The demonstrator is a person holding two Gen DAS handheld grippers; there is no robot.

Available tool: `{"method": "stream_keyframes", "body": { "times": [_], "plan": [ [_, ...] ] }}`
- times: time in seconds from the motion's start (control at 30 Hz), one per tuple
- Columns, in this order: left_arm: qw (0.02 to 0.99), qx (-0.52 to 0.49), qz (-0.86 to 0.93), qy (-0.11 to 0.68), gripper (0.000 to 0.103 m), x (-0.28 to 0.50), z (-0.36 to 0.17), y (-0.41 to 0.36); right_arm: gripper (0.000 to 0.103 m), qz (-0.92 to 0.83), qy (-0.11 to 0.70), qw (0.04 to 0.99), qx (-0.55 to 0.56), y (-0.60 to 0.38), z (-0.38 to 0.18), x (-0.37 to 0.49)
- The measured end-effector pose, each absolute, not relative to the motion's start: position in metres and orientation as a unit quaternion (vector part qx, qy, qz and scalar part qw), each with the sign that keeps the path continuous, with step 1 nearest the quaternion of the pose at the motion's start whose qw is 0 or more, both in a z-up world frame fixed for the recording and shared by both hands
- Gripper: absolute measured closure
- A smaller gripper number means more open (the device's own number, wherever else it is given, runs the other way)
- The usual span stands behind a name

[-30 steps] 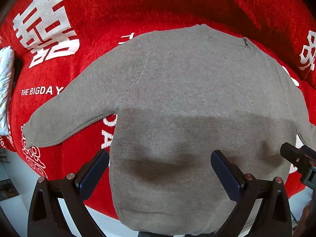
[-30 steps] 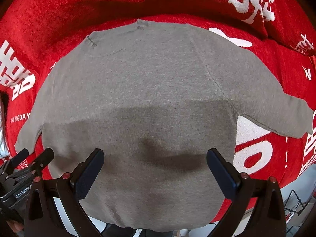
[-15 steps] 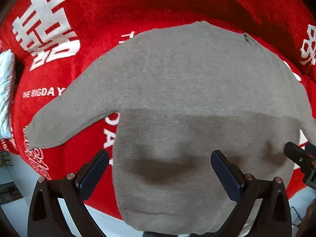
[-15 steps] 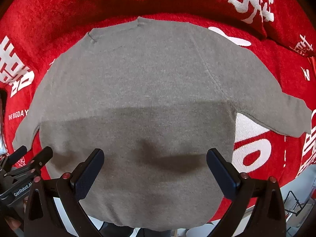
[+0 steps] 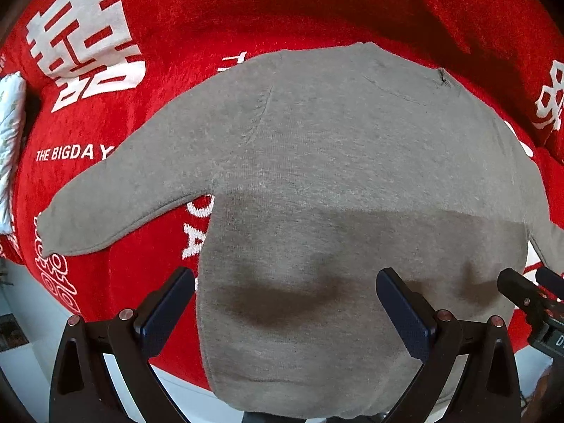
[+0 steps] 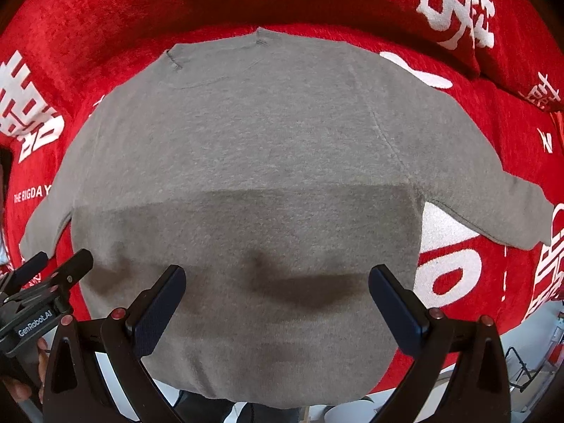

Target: Fold small clothes

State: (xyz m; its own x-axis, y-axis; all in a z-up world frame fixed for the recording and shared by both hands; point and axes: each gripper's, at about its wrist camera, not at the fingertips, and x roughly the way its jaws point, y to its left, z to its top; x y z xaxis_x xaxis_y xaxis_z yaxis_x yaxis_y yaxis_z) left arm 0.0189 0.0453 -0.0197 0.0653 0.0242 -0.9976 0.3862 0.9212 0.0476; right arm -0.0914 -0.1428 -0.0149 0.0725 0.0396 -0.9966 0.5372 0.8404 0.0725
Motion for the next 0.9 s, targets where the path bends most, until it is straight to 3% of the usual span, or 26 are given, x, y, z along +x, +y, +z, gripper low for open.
{"method": "stream_keyframes", "body": {
  "times": [0.9],
  "plan": [
    [0.710,0.088,-0.137,0.686,0.000,0.031,-0.025,0.078,0.000,-0.137,0.657,0.710,0.216,-0.112,0.000,-0.066]
  ]
}}
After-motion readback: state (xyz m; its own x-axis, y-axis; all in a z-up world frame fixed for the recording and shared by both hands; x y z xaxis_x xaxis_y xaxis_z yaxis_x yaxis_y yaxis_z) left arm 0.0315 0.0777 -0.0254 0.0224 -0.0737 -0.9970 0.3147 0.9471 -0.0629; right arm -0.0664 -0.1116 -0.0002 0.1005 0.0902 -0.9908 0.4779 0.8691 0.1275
